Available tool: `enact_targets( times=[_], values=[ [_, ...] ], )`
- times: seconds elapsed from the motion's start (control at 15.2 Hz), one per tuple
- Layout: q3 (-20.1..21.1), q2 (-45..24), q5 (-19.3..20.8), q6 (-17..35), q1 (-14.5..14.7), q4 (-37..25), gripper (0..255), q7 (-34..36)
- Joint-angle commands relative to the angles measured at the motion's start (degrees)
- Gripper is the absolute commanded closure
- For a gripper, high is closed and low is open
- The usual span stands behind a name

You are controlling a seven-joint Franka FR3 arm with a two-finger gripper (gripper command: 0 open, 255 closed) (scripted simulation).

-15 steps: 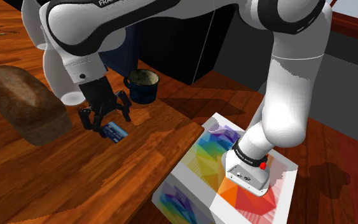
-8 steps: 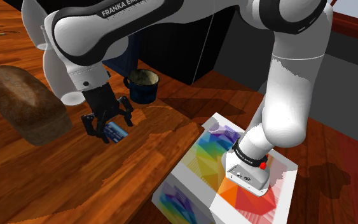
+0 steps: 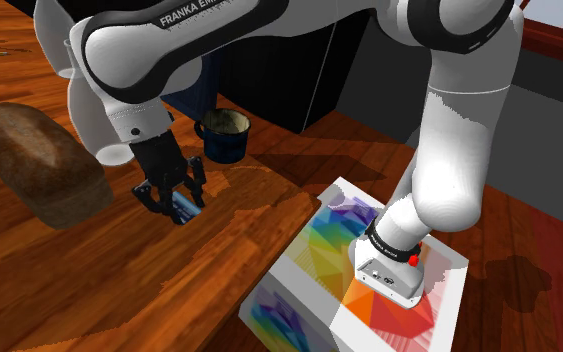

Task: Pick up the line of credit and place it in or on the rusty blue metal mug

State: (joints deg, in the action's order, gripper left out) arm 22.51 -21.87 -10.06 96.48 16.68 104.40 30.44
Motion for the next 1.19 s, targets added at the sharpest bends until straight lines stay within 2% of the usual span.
enact_targets(
  times=[0.0,0.26,1.12],
  values=[
    [0.0,0.0,0.0,0.0,0.0,0.0,255,0.0],
    [0.0,0.0,0.0,0.0,0.0,0.0,255,0.0],
    [0.5,4.1,-1.3,-8.5,-0.7,-4.6,255,1.2]
  ],
)
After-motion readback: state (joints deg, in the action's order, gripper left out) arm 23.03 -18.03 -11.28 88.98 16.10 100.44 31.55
